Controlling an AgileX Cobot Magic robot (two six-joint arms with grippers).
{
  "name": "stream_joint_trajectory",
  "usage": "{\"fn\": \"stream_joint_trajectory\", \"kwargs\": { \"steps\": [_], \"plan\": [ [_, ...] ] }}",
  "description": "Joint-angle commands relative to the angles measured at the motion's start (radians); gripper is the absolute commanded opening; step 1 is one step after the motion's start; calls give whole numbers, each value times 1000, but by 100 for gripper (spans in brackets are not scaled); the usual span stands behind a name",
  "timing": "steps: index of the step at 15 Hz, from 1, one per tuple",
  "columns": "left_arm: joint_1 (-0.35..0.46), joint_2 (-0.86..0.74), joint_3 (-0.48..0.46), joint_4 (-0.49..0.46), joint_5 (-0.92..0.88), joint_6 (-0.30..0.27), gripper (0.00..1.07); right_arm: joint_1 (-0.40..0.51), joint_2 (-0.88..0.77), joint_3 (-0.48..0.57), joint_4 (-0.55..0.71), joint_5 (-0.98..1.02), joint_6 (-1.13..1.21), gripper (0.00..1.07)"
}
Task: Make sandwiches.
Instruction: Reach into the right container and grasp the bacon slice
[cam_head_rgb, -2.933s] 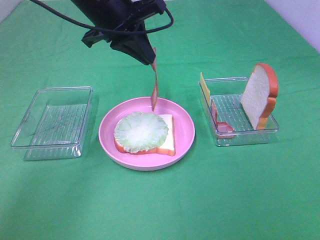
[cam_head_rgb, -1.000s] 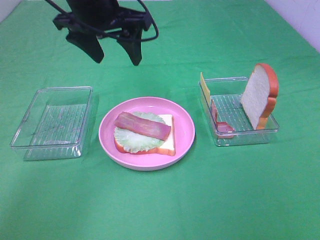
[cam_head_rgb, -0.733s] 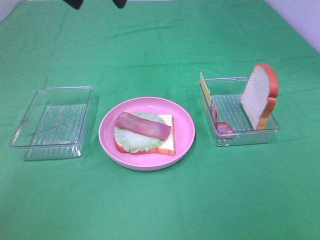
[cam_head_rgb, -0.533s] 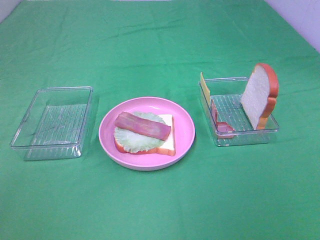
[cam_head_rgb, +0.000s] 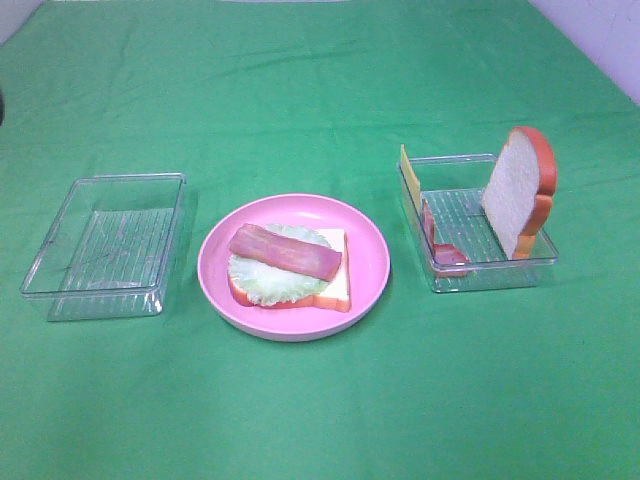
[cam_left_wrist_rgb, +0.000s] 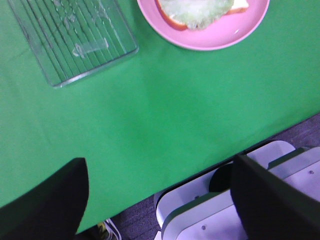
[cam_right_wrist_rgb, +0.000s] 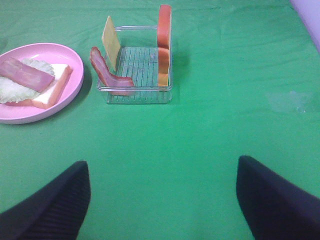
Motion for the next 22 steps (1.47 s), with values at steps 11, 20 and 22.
{"fn": "stream_joint_trajectory", "kwargs": {
  "steps": [11, 20, 22],
  "plan": [
    [-8, -798, 416, 75, -31, 70, 75, -5, -8, 3, 0, -25, -2, 76],
    [-8, -1076, 574, 114, -173, 85, 74, -5, 284, -10, 23, -626, -2, 76],
    [-8, -1076, 574, 112, -173, 93, 74, -5, 454, -11, 36, -688, -2, 76]
  ]
}}
